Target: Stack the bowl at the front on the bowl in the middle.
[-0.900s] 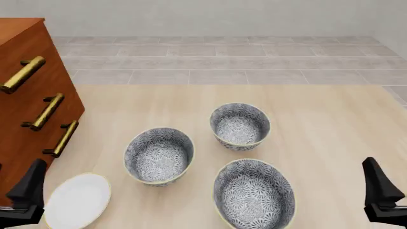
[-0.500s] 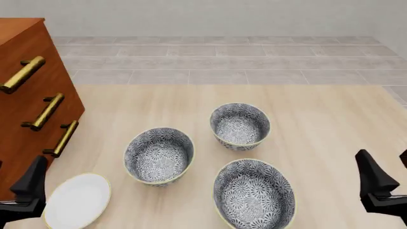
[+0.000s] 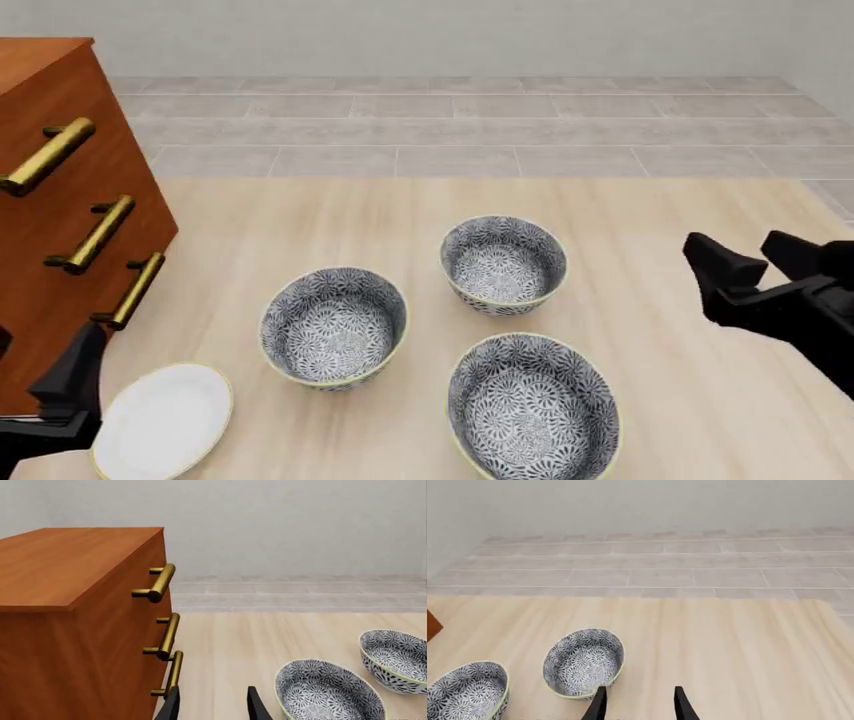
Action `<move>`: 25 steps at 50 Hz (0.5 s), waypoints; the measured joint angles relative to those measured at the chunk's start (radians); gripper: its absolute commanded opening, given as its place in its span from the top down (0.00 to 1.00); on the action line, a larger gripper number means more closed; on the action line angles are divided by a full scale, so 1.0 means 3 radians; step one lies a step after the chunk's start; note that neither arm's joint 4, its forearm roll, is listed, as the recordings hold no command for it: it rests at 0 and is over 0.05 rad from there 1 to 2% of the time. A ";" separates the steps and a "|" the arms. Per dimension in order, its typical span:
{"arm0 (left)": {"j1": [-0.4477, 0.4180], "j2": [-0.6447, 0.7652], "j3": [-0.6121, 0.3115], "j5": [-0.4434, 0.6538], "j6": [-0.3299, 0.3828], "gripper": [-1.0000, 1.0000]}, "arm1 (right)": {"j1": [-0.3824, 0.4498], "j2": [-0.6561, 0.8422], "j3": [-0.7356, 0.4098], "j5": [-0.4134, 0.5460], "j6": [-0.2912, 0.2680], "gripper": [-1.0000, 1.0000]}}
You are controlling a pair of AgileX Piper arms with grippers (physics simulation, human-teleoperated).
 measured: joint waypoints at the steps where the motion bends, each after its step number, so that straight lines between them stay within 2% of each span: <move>1: -0.0003 0.0005 0.0000 -0.0002 0.0002 0.00 | 0.0018 0.0069 -0.0044 0.0014 0.0018 0.00; 14: -0.0025 0.0088 0.0001 -0.0053 0.0012 0.00 | 0.0220 0.0772 -0.0512 0.0215 0.0227 0.00; 25: -0.0027 0.0152 0.0001 -0.0102 0.0003 0.00 | 0.0361 0.1263 -0.0859 0.0370 0.0297 0.00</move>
